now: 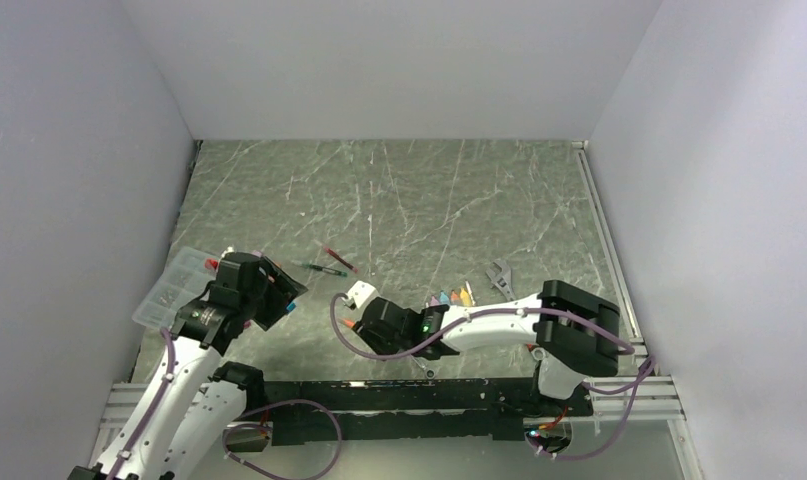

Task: Open the pen caps

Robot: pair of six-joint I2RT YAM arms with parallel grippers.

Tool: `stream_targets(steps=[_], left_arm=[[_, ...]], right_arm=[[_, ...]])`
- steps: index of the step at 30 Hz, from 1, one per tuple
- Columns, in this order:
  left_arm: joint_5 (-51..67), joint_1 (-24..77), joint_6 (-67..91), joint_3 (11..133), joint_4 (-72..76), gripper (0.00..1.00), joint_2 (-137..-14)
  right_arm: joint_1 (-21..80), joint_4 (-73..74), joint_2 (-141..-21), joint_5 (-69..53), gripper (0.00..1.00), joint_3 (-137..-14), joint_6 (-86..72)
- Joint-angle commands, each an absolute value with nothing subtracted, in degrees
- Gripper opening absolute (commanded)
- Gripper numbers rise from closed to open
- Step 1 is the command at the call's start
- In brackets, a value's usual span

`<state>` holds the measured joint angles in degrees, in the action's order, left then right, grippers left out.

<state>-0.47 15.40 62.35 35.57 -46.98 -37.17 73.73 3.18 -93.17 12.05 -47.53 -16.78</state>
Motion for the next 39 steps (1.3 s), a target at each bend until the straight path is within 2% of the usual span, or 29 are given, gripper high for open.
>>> stream_targets(steps=[1,8,13,19,24,26,33,39], left_arm=[[1.6,15.2,60.8,36.1,-43.4,0.70,-36.4],[2.8,15.2,60.9,34.8,-43.0,0.69,-35.0],[3.0,15.2,60.5,34.7,-43.0,0.69,-35.2],[2.9,15.2,60.6,33.9,-43.3,0.69,-33.8],[2.9,15.2,60.2,33.8,-42.4,0.69,-33.6],[2.7,15.2,59.8,34.1,-41.6,0.69,-34.0],[1.6,15.2,57.4,37.8,-37.8,0.69,-37.1],[6.3,15.2,54.6,41.0,-30.2,0.70,-40.1]], right_arm=[[73.7,6.5,-95.6,14.5,0.44,-51.4,-17.6],[73.5,8.7,-99.8,15.3,0.47,-56.8,-15.2],[72.2,10.1,-103.8,13.6,0.46,-60.1,-13.6],[71.9,11.0,-106.9,11.6,0.33,-61.5,-11.9],[71.9,12.0,-108.0,11.7,0.07,-61.5,-12.1],[71.9,12.1,-106.5,12.1,0.00,-60.8,-12.8],[71.1,12.4,-91.3,13.8,0.00,-61.5,-12.1],[71.1,14.4,-78.2,15.1,0.00,-61.2,-12.9]])
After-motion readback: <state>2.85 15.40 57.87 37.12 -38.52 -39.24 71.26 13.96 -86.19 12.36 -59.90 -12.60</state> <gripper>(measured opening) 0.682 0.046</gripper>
